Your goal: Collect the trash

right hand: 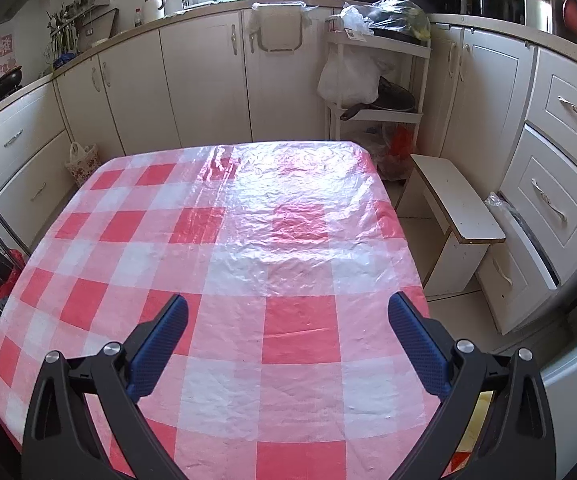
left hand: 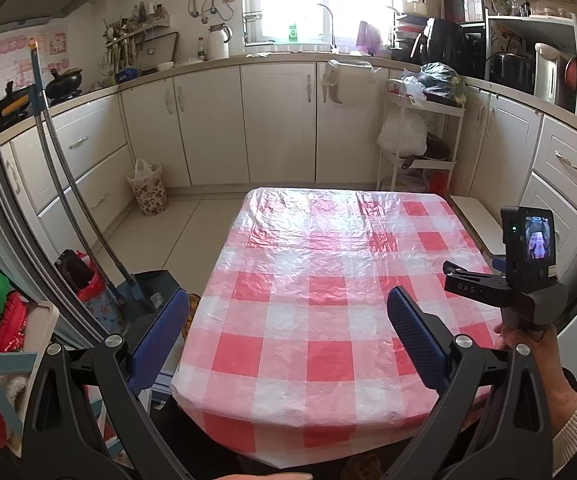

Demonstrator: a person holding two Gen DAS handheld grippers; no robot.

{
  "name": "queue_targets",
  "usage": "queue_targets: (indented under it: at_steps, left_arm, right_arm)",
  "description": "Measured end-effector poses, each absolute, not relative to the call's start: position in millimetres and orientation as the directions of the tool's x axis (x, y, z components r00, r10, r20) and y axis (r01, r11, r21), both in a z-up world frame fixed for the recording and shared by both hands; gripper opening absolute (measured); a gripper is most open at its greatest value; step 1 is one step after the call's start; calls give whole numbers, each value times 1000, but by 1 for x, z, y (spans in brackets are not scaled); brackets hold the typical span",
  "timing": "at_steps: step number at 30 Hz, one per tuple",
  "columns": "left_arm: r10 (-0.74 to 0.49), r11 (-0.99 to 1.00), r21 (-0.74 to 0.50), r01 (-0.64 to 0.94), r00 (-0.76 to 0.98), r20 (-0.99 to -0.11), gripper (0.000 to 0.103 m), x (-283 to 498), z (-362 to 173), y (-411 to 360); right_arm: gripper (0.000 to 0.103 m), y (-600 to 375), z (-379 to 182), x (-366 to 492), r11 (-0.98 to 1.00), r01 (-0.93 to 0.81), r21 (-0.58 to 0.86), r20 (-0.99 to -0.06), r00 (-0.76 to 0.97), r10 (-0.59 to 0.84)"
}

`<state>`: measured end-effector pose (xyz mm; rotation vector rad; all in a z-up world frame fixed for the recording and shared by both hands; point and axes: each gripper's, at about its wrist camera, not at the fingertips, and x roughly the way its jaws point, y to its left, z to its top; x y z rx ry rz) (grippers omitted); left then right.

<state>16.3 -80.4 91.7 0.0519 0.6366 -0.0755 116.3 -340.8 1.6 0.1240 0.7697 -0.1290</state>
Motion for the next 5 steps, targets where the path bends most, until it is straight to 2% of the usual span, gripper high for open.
queue_targets:
  at_steps: [5]
  left_arm:
    - [-77, 996, -19, 83, 777, -625, 96, 17, 87, -72]
  right_arm:
    - [96, -335, -17, 126, 988, 150, 47, -742, 667, -66]
